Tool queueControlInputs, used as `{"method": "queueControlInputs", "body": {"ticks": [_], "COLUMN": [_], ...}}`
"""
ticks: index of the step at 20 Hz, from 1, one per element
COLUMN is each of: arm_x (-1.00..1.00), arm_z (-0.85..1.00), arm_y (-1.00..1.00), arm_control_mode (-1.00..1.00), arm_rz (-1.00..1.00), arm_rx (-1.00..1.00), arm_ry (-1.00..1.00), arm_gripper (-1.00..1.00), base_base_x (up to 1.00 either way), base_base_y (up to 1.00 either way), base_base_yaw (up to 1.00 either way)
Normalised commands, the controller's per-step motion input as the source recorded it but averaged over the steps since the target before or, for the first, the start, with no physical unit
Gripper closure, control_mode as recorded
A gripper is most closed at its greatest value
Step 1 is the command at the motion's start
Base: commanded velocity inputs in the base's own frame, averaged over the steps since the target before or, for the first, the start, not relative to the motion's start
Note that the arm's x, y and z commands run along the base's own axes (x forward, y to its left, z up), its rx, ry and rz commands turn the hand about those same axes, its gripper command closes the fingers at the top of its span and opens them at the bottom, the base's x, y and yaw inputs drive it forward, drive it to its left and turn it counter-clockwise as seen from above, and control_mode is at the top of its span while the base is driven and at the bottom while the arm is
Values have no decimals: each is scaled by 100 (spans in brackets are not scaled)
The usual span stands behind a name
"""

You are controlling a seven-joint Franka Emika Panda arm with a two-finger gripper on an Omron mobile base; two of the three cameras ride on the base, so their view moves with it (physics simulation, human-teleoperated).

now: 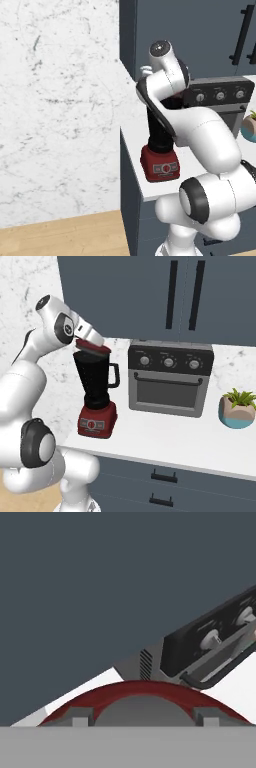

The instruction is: Close the lid blender by securely placing the lid on top.

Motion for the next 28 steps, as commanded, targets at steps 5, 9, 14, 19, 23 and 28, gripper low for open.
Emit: {"method": "queueControlInputs", "body": {"ticks": [5, 9, 14, 19, 23, 28], "arm_x": [-44, -41, 0, 19, 23, 0], "arm_z": [-10, -8, 0, 1, 24, 19], "arm_y": [0, 0, 0, 0, 0, 0], "arm_control_mode": [-100, -100, -100, -100, -100, -100], "arm_rz": [2, 3, 0, -5, -12, -5], "arm_rx": [-1, 0, 0, 1, 6, 4], "arm_ry": [-6, -4, 0, -6, -25, -13], "arm_gripper": [100, 100, 100, 100, 100, 100], "base_base_x": [0, 0, 0, 0, 0, 0], "base_base_y": [0, 0, 0, 0, 0, 0], "base_base_yaw": [0, 0, 0, 0, 0, 0]}}
